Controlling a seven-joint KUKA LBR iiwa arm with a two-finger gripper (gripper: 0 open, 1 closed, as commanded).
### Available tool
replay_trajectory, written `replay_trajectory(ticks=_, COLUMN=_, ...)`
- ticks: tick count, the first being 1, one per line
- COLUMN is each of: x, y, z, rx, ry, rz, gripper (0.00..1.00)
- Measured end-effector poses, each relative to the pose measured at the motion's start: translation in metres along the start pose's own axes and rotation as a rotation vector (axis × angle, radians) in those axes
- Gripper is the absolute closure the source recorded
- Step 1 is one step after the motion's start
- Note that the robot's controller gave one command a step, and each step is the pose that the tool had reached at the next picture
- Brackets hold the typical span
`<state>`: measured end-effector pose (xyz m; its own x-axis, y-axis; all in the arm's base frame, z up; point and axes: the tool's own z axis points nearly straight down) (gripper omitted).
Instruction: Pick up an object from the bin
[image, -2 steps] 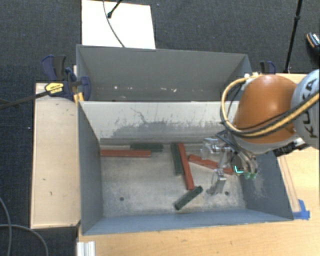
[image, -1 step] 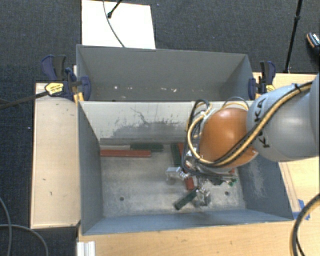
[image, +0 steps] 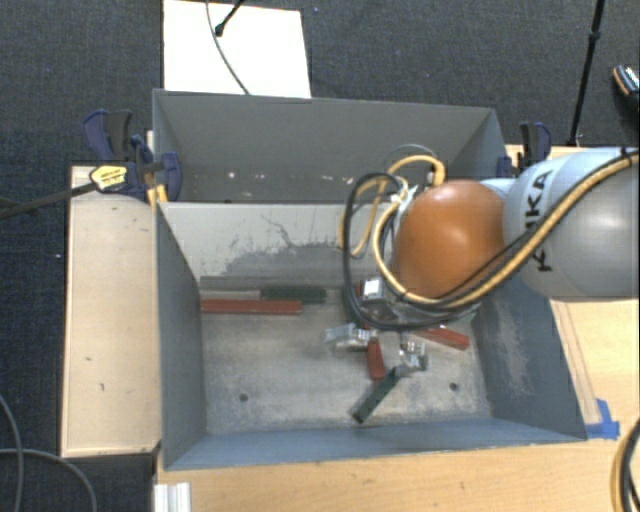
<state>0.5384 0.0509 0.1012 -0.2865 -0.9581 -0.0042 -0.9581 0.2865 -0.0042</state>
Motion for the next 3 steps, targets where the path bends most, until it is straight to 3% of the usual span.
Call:
replay_trajectory(ticks=1, x=0.024, y=-0.043, z=-0.014, rx=0.001, ry=0.002, rz=0.036, gripper=0.00)
replay_trajectory(ticks=2, x=0.023, y=-0.038, z=0.032, rx=-0.011, ry=0.003, rz=-0.498, gripper=0.00)
replay_trajectory(ticks=3, x=0.004, y=-0.016, z=0.031, rx=-0.013, ry=0.003, rz=-0.915, gripper=0.00)
